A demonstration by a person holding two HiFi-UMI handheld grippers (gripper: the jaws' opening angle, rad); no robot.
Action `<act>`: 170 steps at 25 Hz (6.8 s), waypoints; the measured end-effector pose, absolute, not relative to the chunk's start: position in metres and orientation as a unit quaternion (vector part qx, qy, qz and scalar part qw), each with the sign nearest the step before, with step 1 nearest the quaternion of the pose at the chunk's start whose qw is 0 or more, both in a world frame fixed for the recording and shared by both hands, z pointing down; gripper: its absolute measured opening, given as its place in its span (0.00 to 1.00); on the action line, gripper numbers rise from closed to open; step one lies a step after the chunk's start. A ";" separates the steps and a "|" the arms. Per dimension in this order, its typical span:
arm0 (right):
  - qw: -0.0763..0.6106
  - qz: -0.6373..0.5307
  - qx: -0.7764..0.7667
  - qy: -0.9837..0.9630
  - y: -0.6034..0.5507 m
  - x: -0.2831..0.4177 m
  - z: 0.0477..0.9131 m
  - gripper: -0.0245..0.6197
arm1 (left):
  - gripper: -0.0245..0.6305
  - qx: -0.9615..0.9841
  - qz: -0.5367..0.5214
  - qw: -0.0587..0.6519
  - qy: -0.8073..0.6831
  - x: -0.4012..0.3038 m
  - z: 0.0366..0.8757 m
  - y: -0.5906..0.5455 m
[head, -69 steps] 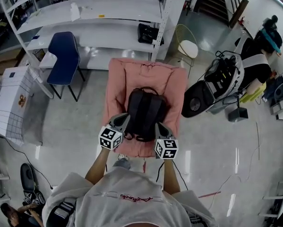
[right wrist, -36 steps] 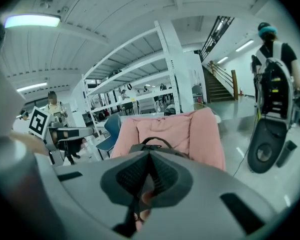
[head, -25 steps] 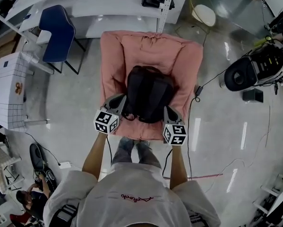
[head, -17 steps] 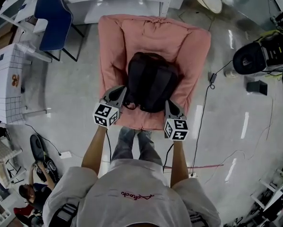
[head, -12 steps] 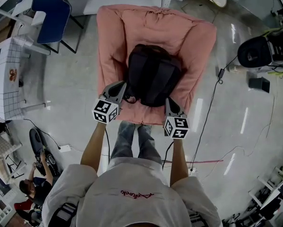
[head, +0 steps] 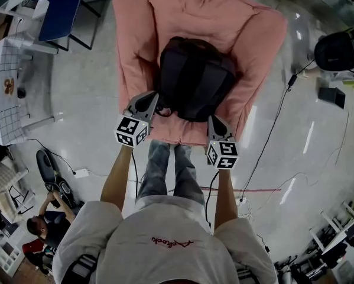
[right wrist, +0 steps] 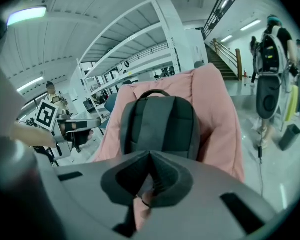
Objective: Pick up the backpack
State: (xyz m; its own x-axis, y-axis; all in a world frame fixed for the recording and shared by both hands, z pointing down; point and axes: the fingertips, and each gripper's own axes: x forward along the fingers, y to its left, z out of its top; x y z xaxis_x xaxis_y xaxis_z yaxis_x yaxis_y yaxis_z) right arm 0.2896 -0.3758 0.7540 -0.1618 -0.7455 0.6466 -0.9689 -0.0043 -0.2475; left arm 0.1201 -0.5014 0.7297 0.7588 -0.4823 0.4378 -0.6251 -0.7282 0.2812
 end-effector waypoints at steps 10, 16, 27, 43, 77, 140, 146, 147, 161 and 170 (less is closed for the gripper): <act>0.161 0.332 0.623 -0.690 -0.384 0.288 0.780 0.07 | 0.06 0.910 0.174 0.227 -0.300 0.123 0.767 -0.512; 0.138 0.328 0.601 -0.716 -0.400 0.282 0.788 0.31 | 0.22 0.915 0.189 0.226 -0.275 0.138 0.786 -0.520; 0.127 0.301 0.601 -0.730 -0.437 0.297 0.794 0.43 | 0.48 0.931 0.189 0.199 -0.240 0.165 0.800 -0.550; 0.136 0.278 0.570 -0.761 -0.460 0.300 0.795 0.43 | 0.47 0.951 0.190 0.175 -0.171 0.195 0.799 -0.555; 0.047 0.293 0.408 -0.863 -0.515 0.259 0.755 0.35 | 0.25 0.977 0.057 0.195 -0.058 0.265 0.723 -0.585; -0.037 0.194 0.531 -0.824 -0.470 0.231 0.516 0.12 | 0.12 0.961 -0.009 0.193 -0.196 0.184 0.520 -0.483; -0.065 0.180 0.538 -0.821 -0.453 0.247 0.450 0.12 | 0.12 0.963 -0.021 0.155 -0.218 0.194 0.453 -0.458; -0.067 0.179 0.536 -0.822 -0.449 0.248 0.441 0.12 | 0.12 0.963 -0.024 0.154 -0.220 0.194 0.444 -0.455; -0.066 0.140 0.534 -0.831 -0.398 0.242 0.386 0.12 | 0.11 0.966 -0.059 0.131 -0.216 0.184 0.392 -0.403; -0.086 0.157 0.560 -0.809 -0.326 0.212 0.396 0.12 | 0.11 0.972 -0.048 0.144 -0.179 0.154 0.400 -0.339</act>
State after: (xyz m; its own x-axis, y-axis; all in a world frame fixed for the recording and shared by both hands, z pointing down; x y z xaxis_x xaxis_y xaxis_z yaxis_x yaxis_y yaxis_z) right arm 0.2120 -0.3264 0.3955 -0.3574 -0.9332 0.0377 -0.8793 0.3226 -0.3504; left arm 0.1541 -0.3391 0.3997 0.9316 -0.3611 -0.0424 -0.3334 -0.8950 0.2965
